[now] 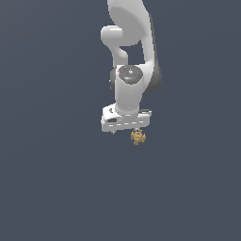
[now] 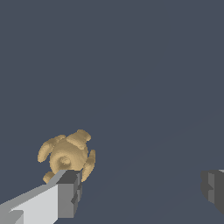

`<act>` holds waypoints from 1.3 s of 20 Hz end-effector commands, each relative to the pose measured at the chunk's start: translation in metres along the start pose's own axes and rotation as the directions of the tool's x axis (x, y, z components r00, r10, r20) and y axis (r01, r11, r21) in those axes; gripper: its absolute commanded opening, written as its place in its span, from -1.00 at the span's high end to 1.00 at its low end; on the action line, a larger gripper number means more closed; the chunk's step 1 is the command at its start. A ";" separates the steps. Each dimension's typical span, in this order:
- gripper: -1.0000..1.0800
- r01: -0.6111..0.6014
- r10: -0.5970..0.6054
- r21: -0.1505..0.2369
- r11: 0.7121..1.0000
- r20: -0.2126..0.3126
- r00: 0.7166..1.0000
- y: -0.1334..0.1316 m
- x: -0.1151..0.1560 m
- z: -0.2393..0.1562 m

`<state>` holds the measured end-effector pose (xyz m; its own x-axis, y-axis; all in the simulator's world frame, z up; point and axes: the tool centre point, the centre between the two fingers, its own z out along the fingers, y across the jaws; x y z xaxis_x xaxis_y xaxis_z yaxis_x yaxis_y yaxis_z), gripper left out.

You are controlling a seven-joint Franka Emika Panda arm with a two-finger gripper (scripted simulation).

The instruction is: Pick up the object and move it to a goal position.

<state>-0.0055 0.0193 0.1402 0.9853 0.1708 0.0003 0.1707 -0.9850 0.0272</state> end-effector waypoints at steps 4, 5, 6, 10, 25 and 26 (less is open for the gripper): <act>-0.92 0.166 -0.166 0.014 0.986 -0.002 0.986 -0.049 -0.010 0.029; -0.92 0.190 -0.190 0.017 0.982 -0.003 0.982 -0.055 -0.011 0.033; -0.92 0.211 -0.210 0.019 0.977 -0.004 0.978 -0.062 -0.013 0.037; -0.92 0.266 -0.266 0.025 0.964 -0.007 0.964 -0.078 -0.018 0.046; -0.92 0.276 -0.276 0.026 0.961 -0.007 0.961 -0.082 -0.020 0.084; -0.92 0.277 -0.277 0.026 0.960 -0.007 0.961 -0.083 -0.020 0.088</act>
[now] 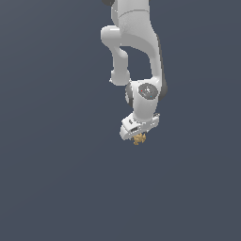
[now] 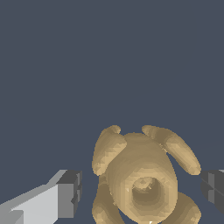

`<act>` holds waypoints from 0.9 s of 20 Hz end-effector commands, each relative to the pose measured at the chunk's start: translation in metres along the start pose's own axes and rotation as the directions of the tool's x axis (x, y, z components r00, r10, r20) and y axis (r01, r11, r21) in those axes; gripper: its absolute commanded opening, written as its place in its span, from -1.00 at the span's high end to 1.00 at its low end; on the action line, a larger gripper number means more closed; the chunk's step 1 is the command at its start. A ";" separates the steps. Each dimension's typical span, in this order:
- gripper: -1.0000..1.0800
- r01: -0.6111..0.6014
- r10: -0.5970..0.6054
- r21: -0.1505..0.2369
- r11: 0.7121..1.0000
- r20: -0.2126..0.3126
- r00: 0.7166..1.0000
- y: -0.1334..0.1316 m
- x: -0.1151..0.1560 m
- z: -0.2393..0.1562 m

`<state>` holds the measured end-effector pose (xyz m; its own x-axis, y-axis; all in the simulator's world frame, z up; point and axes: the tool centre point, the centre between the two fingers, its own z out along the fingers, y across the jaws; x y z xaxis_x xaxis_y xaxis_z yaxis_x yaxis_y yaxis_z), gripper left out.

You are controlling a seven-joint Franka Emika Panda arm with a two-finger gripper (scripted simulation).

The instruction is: Pick up the object and move it to a goal position.

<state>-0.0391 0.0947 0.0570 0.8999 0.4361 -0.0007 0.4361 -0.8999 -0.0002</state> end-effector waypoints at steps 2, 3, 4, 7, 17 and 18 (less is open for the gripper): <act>-0.92 0.002 -0.002 0.000 1.000 -0.001 1.000 0.000 0.000 0.013; -0.92 0.002 -0.002 0.000 1.000 -0.001 1.000 0.000 0.000 0.015; -0.92 0.002 -0.002 0.000 1.000 -0.001 1.000 0.000 0.001 0.016; 1.00 0.002 -0.002 0.000 1.000 -0.001 1.000 0.000 0.001 0.017; 1.00 0.002 -0.002 -0.001 1.000 -0.002 1.000 0.000 0.001 0.016; 1.00 0.002 -0.002 -0.001 1.000 -0.002 1.000 0.001 0.001 0.016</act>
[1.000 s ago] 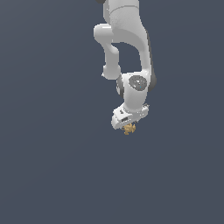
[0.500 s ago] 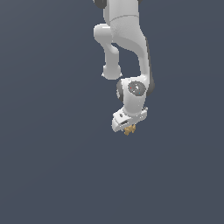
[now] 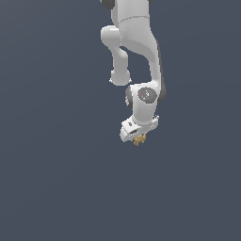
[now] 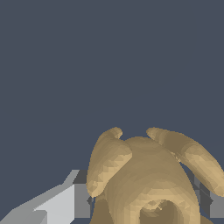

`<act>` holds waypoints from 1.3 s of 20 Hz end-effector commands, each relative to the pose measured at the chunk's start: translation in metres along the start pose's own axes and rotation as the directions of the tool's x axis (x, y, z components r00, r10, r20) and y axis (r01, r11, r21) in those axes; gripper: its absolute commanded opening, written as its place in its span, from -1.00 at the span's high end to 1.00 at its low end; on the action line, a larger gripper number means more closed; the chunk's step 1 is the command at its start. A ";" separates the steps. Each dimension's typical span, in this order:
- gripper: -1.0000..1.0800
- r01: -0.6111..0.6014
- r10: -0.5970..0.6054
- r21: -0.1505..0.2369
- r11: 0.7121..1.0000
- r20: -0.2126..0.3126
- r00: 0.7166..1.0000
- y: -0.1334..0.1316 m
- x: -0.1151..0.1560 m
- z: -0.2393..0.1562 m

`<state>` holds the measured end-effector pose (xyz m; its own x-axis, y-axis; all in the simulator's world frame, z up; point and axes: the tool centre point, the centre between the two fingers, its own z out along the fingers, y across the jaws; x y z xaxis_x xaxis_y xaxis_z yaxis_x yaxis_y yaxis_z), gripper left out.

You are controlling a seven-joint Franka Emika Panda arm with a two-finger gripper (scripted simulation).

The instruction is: Pick up the object and move it to a goal position.

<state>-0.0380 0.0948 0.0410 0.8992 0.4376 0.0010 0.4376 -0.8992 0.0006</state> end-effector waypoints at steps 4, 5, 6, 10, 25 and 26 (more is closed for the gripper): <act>1.00 0.000 0.000 0.000 1.000 0.000 1.000 0.006 0.000 -0.008; 1.00 0.000 0.000 0.000 1.000 0.000 1.000 0.008 0.000 -0.011; 1.00 0.000 0.000 0.000 1.000 0.000 1.000 0.011 0.000 -0.015; 1.00 0.000 0.000 0.000 1.000 0.000 1.000 0.027 0.001 -0.036; 1.00 0.001 -0.001 0.002 1.000 0.000 1.000 0.125 0.005 -0.170; 1.00 0.001 -0.001 0.002 1.000 0.000 1.000 0.132 0.005 -0.180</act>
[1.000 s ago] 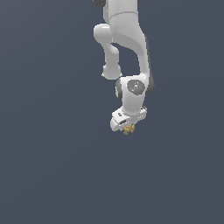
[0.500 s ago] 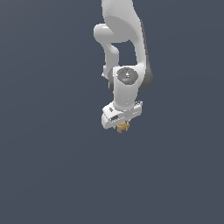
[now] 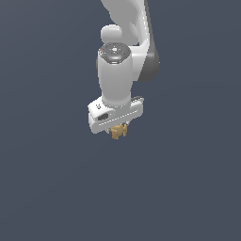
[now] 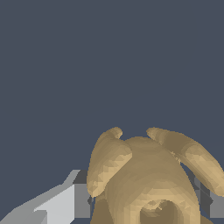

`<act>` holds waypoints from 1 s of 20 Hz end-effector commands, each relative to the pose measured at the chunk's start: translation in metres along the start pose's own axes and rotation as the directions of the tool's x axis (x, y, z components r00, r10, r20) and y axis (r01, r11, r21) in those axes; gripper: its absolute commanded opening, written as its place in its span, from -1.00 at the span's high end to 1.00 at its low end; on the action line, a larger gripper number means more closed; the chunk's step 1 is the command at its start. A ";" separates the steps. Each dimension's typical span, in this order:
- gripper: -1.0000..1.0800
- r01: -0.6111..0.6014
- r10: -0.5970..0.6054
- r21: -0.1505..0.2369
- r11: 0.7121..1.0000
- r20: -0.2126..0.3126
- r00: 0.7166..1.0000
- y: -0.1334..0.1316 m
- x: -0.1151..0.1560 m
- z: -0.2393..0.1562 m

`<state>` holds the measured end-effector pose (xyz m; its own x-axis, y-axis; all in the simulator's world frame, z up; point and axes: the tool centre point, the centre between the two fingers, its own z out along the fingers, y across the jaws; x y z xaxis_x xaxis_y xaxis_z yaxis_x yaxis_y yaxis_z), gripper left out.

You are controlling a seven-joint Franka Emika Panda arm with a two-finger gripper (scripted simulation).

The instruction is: Pick up the object and move it to a goal position.

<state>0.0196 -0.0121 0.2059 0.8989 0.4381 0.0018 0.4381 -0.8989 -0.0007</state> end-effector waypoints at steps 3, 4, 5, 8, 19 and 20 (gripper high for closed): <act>1.00 0.001 -0.001 0.001 1.000 0.001 1.000 0.031 0.002 -0.042; 1.00 0.001 -0.001 0.001 1.000 0.001 1.000 0.037 0.002 -0.050; 1.00 0.001 -0.001 0.000 1.000 0.001 1.000 0.042 0.003 -0.057; 1.00 0.001 -0.001 0.000 1.000 0.001 1.000 0.057 0.005 -0.075; 1.00 0.000 0.000 0.000 1.000 0.002 1.000 0.083 0.009 -0.108; 1.00 0.000 0.000 0.000 1.000 0.002 1.000 0.084 0.009 -0.109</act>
<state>0.0631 -0.0823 0.3132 0.8990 0.4379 0.0005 0.4379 -0.8990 0.0000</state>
